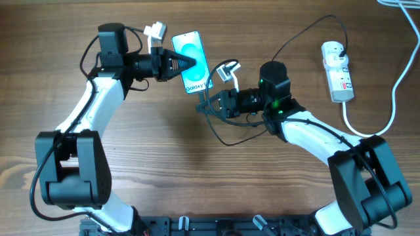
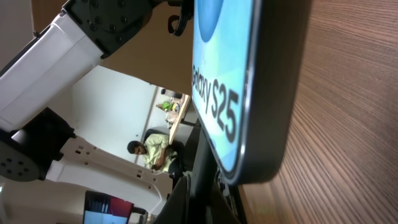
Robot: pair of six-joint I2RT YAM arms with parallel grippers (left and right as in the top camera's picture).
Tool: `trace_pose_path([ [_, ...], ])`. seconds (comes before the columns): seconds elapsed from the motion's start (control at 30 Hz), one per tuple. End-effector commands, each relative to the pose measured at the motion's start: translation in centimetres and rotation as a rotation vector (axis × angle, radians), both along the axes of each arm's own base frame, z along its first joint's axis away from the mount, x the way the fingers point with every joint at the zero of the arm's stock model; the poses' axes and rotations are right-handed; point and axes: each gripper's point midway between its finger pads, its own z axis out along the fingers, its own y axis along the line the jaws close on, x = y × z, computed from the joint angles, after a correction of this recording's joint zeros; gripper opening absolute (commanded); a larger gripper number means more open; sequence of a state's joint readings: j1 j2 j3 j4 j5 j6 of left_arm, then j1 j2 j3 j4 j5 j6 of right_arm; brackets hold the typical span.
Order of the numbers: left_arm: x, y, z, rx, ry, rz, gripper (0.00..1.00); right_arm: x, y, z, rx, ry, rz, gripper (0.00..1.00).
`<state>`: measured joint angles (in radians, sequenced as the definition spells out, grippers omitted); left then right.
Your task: Plug charger to phone and switch on socket
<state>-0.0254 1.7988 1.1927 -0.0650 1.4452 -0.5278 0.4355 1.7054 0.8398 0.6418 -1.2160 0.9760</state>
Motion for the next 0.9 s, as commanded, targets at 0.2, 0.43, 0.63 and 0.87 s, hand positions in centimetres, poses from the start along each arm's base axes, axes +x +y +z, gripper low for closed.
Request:
trace_pose_path([
  [0.2,-5.5,-2.9,-0.6,-0.083,0.018,-0.186,0.04,5.7,-0.4,3.2,0.019,-0.136,-0.239,0.05],
  [0.43,-3.1,-1.0,-1.6,-0.005,-0.013,-0.068,0.04,2.6,-0.3,0.8,-0.034,-0.069,-0.079,0.25],
  [0.63,-1.0,-0.5,-4.2,0.142,0.053,0.066,0.04,1.7,-1.2,-2.3,-0.127,-0.038,-0.055,0.43],
  [0.87,-2.3,0.3,-7.7,0.278,0.25,0.121,0.04,6.8,-9.1,-3.2,-0.184,-0.045,-0.275,0.62],
])
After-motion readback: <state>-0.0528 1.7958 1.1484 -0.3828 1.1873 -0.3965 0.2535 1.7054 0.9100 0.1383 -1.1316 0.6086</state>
